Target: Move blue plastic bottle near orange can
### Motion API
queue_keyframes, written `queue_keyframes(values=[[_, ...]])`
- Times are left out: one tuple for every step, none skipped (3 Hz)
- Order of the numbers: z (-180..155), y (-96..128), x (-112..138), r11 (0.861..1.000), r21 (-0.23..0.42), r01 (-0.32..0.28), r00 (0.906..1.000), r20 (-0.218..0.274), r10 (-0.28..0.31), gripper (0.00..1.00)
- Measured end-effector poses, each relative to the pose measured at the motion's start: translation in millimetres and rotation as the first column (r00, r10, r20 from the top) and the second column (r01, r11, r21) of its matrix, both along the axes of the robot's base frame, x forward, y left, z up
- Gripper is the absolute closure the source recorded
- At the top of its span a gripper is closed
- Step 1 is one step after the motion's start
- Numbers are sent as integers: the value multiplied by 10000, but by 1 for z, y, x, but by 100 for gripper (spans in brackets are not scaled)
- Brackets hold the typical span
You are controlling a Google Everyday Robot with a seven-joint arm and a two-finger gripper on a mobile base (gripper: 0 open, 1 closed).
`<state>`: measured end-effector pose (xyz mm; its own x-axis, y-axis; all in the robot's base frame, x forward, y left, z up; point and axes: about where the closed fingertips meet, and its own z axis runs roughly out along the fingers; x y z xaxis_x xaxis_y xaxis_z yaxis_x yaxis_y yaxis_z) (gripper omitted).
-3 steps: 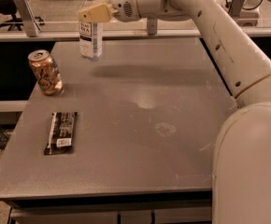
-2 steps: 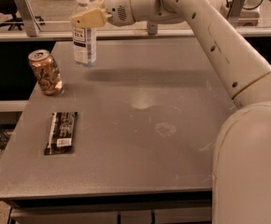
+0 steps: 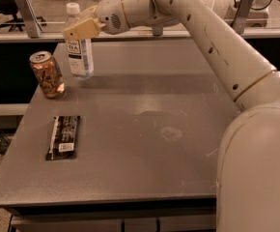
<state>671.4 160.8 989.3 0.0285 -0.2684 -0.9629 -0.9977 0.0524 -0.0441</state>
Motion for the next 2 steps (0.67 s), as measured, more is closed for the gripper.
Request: queue_keyframes(values=[[-8, 12, -10, 9983, -383, -428, 9983, 388, 443, 100], [-14, 21, -17, 9960, -518, -725, 9947, 696, 760, 84]])
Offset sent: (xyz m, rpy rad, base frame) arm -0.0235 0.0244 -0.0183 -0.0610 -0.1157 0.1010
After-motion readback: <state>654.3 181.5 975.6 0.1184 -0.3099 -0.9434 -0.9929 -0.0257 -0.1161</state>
